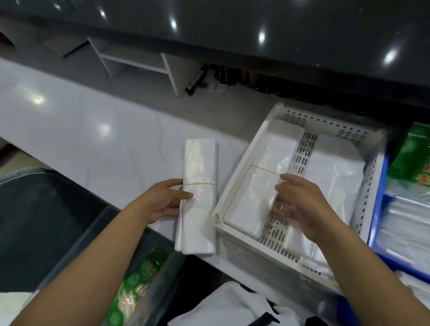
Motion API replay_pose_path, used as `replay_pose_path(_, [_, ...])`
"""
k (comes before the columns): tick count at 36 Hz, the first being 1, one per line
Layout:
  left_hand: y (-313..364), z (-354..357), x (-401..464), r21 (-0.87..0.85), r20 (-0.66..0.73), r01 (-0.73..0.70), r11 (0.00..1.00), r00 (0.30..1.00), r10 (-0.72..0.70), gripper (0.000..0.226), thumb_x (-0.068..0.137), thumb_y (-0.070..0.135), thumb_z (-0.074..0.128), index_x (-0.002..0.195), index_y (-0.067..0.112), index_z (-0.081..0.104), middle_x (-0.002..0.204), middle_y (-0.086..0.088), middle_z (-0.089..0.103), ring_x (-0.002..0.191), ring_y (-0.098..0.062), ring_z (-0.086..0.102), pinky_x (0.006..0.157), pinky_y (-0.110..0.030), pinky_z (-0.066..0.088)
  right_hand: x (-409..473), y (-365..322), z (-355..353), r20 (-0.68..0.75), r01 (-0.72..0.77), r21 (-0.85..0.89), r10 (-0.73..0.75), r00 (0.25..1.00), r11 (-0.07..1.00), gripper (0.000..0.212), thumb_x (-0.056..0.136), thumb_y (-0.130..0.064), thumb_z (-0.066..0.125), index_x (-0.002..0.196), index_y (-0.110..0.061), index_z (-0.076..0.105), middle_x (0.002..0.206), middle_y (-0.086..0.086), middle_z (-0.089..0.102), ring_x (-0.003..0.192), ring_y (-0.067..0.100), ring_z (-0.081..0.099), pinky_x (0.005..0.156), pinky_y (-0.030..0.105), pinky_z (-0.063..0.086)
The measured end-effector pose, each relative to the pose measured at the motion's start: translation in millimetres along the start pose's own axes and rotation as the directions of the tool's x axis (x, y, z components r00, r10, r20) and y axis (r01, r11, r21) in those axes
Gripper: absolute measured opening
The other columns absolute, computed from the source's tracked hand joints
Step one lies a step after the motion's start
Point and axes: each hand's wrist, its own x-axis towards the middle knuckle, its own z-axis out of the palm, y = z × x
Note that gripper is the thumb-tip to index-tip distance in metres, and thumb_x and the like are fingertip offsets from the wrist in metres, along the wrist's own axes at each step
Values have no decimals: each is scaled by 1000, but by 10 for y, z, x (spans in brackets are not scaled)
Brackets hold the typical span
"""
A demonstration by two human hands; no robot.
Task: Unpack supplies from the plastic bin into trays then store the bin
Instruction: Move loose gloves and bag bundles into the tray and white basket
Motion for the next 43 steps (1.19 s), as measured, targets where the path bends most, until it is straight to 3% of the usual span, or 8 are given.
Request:
replay_pose_path(8, [169, 207, 72, 147, -38, -47, 988, 998, 54, 57, 74, 6, 81, 123, 27, 58, 103, -6, 75, 82, -22, 73, 59, -30, 56, -392, 49, 95, -52, 94, 62, -91, 995, 994, 31, 90, -13, 61, 119, -24, 64, 115, 4, 64, 109, 21, 60, 79, 40, 55])
replay_pose_path(11, [216, 269, 113, 184, -13, -74, 980, 997, 78, 62, 75, -1, 76, 124, 33, 57, 104, -10, 73, 69, -19, 62, 48, -25, 44, -485, 83, 157, -94, 149, 19, -147, 985, 989, 29, 90, -15, 61, 117, -26, 63, 119, -1, 62, 110, 16, 59, 91, 44, 52])
replay_pose_path(22, [600, -89, 49, 282, 54, -185, 941, 983, 177, 54, 77, -5, 67, 110, 38, 63, 100, -11, 74, 76, -24, 61, 67, -34, 47, -749, -9, 238, -210, 243, -37, -245, 947, 969, 21, 90, -11, 63, 105, -24, 71, 113, -2, 68, 104, 17, 64, 93, 42, 54])
replay_pose_path(27, [1049, -269, -207, 194, 146, -307, 932, 948, 282, 53, 83, 0, 68, 110, 44, 63, 91, 0, 78, 77, -20, 71, 71, -32, 54, -773, -87, 353, -145, 280, -2, -277, 950, 960, 23, 86, -23, 72, 108, -29, 71, 111, -4, 71, 103, 13, 67, 92, 42, 56])
replay_pose_path(32, [1234, 131, -537, -35, 326, -423, 905, 851, 411, 54, 85, 0, 66, 120, 40, 60, 103, -9, 76, 83, -20, 73, 67, -32, 56, -787, -264, 496, -16, 274, 190, -276, 961, 943, 37, 73, -25, 81, 110, -21, 74, 112, 7, 73, 105, 22, 69, 86, 48, 58])
replay_pose_path(35, [1127, 559, -636, -128, 360, -380, 916, 843, 400, 58, 85, -5, 64, 125, 36, 55, 104, -10, 76, 84, -23, 71, 70, -35, 55, -803, -360, 467, 18, 233, 300, -250, 968, 925, 42, 70, -22, 80, 111, -15, 73, 113, 13, 73, 102, 30, 70, 82, 48, 58])
replay_pose_path(39, [950, 965, -657, -137, 444, -271, 953, 843, 304, 56, 86, -7, 61, 127, 31, 58, 100, -9, 75, 77, -22, 67, 73, -35, 52, -825, -413, 313, -26, 213, 257, -213, 977, 943, 46, 64, -25, 80, 109, -15, 74, 103, 7, 75, 84, 23, 69, 67, 37, 57])
replay_pose_path(43, [834, 1110, -670, -103, 490, -234, 967, 834, 253, 46, 86, -5, 63, 117, 29, 64, 101, -8, 74, 81, -24, 66, 71, -33, 52, -792, -329, 133, -54, 157, 234, -148, 987, 960, 40, 68, -17, 75, 107, -9, 73, 103, 11, 75, 84, 26, 70, 69, 39, 58])
